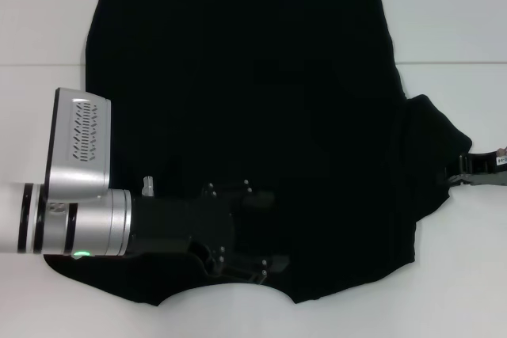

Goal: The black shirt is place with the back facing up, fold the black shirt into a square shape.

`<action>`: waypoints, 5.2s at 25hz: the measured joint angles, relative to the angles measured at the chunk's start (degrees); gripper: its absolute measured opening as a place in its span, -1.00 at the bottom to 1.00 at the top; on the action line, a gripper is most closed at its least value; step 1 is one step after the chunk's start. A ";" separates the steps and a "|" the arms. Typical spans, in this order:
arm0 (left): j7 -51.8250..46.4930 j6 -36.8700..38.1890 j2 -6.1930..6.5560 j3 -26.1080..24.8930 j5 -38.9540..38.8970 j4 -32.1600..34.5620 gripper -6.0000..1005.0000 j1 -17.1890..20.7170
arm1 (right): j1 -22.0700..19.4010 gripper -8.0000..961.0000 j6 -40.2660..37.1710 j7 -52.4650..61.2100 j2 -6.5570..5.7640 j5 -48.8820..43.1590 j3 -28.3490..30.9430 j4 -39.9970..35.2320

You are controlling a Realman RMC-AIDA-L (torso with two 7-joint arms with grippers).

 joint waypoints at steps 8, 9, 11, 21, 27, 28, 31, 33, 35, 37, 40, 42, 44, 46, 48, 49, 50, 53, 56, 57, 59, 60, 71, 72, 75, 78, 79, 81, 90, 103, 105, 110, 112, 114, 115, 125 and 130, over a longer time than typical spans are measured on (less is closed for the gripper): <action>0.00 -0.49 0.07 0.00 0.00 -0.11 0.86 0.17 | 0.08 -0.86 0.20 -0.40 -0.02 -0.05 -0.45 -0.15; 0.00 -0.50 0.08 0.00 0.00 -0.15 0.86 0.17 | 0.10 -0.90 0.20 -0.43 -0.02 -0.05 -0.61 -0.12; 0.00 -0.52 0.08 0.01 0.00 -0.20 0.86 0.17 | 0.05 -0.99 0.20 -0.44 -0.03 -0.06 -0.81 -0.21; -0.35 -0.49 0.00 0.02 -0.08 -0.26 0.86 0.31 | -2.09 -0.99 1.62 -0.53 -0.81 0.32 0.90 -3.11; -0.42 -0.05 -0.01 -0.66 -0.33 -0.46 0.86 0.46 | -2.80 -0.99 2.44 -0.72 -0.90 0.39 1.55 -4.40; -0.42 -0.03 -0.01 -0.66 -0.35 -0.49 0.86 0.46 | -2.82 -0.99 2.73 -0.75 -0.88 0.39 1.54 -4.50; -0.44 0.00 -0.01 -0.68 -0.40 -0.52 0.85 0.48 | -2.84 -0.99 4.05 -0.79 -0.67 0.39 1.44 -4.52; -0.44 0.01 -0.01 -0.68 -0.41 -0.53 0.85 0.53 | -2.83 -0.99 4.56 -0.80 -0.53 0.39 1.42 -4.53; -0.44 0.01 -0.01 -0.68 -0.43 -0.53 0.84 0.54 | -2.77 -0.99 4.81 -0.82 -0.40 0.39 1.37 -4.54; -0.44 0.01 -0.01 -0.68 -0.43 -0.53 0.84 0.54 | -2.63 -0.99 4.90 -1.04 -0.27 0.39 1.38 -4.56; -0.49 0.00 -0.01 -0.68 -0.41 -0.53 0.83 0.53 | -2.39 -0.99 4.79 -2.05 -0.05 1.08 1.53 -4.60; -0.60 0.01 -0.01 -0.68 -0.39 -0.54 0.83 0.52 | -2.30 -0.99 4.37 -2.70 0.04 2.23 1.28 -4.66; -0.98 0.00 -0.01 -0.71 -0.30 -0.51 0.82 0.52 | -2.25 -0.99 3.74 -3.75 0.12 3.48 1.18 -4.73; -1.30 0.00 -0.01 -0.74 -0.17 -0.49 0.82 0.51 | -2.23 -0.99 2.97 -4.85 0.21 4.59 1.12 -4.91; -1.32 -0.01 -0.01 -0.77 -0.16 -0.48 0.82 0.51 | -2.00 -0.99 2.22 -5.44 0.50 5.22 0.81 -5.64; -1.33 -0.01 -0.01 -0.80 -0.18 -0.47 0.81 0.51 | -1.88 -0.99 1.60 -5.68 0.86 5.33 0.53 -6.25; -1.33 -0.02 -0.01 -0.81 -0.24 -0.48 0.81 0.51 | -1.76 -0.99 1.06 -5.88 1.34 5.37 0.19 -7.24; -1.37 -0.19 -0.01 -0.85 -0.41 -0.48 0.81 0.51 | -1.23 -0.99 -0.26 -6.14 2.96 5.44 -1.50 -9.90; -1.74 -0.39 -0.01 -0.85 -0.39 -0.49 0.80 0.49 | 0.52 -0.99 -1.82 -6.04 3.94 5.36 -4.23 -10.33; -1.82 -0.41 -0.01 -0.85 -0.39 -0.49 0.80 0.46 | 1.22 -0.99 -2.21 -5.91 4.10 5.28 -5.44 -10.17; -1.92 -0.50 -0.01 -0.86 -0.33 -0.47 0.79 0.44 | 2.57 -0.99 -3.09 -5.38 4.50 5.23 -8.37 -9.91; -1.92 -0.51 -0.01 -0.85 -0.33 -0.44 0.79 0.44 | 3.41 -0.99 -3.72 -4.95 4.83 5.19 -10.59 -9.87; -1.85 -0.59 0.08 -2.77 -0.13 -0.58 0.77 0.66 | 8.67 -0.99 -6.87 -1.94 5.06 2.36 -18.39 -8.09; -1.85 -0.61 0.08 -2.85 -0.14 -0.59 0.77 0.69 | 8.62 -0.99 -6.55 -1.76 5.08 2.29 -18.26 -8.20; -1.88 -0.62 0.08 -3.01 -0.18 -0.61 0.76 0.75 | 7.68 -0.99 -4.89 -0.82 4.74 2.23 -17.37 -8.17; -1.91 -0.62 0.08 -3.03 -0.14 -0.62 0.76 0.75 | 6.29 -0.99 -3.73 0.22 4.14 2.24 -16.30 -8.29; -1.91 -0.62 0.08 -3.04 -0.14 -0.62 0.75 0.73 | 5.70 -0.99 -3.47 0.44 3.91 2.23 -15.76 -8.42; -1.92 -0.62 0.08 -3.01 -0.12 -0.64 0.75 0.61 | 4.63 -0.99 -3.14 0.57 3.32 2.23 -14.37 -8.48; -2.02 -0.54 -0.01 -2.68 -0.42 -0.71 0.73 0.39 | 0.10 -0.99 -2.18 0.09 1.10 2.45 -8.65 -10.47; -2.03 -0.58 -0.01 -2.70 -0.42 -1.53 0.74 0.34 | -3.16 -0.99 3.19 0.42 0.17 2.27 -7.27 -10.47; -2.03 -0.59 -0.01 -2.72 -0.39 -1.53 0.74 0.38 | -3.61 -0.99 3.31 0.44 0.16 2.28 -6.82 -10.39; -2.03 -0.61 -0.01 -2.63 -0.15 -1.53 0.74 0.46 | -4.95 -0.99 2.60 0.54 0.48 2.31 -5.14 -10.24; -2.02 -0.62 -0.01 -2.61 -0.13 -1.52 0.74 0.47 | -5.21 -0.99 2.29 0.54 0.60 2.35 -5.13 -10.24; -2.03 -0.62 -0.01 -2.60 -0.12 -1.51 0.74 0.47 | -5.74 -0.99 1.64 0.55 0.79 2.44 -5.12 -10.26; -2.03 -0.62 -0.01 -2.60 -0.12 -1.51 0.74 0.47 | -6.38 -0.99 1.14 0.56 1.01 2.49 -4.81 -10.26; -1.62 -0.62 -0.01 -2.52 0.01 -1.49 0.74 0.51 | -8.62 -0.99 0.28 0.40 0.94 2.62 -0.70 -10.66; -1.60 -0.62 -0.01 -2.52 0.01 -1.50 0.74 0.54 | -8.88 -0.99 0.75 0.02 0.81 2.66 0.01 -10.66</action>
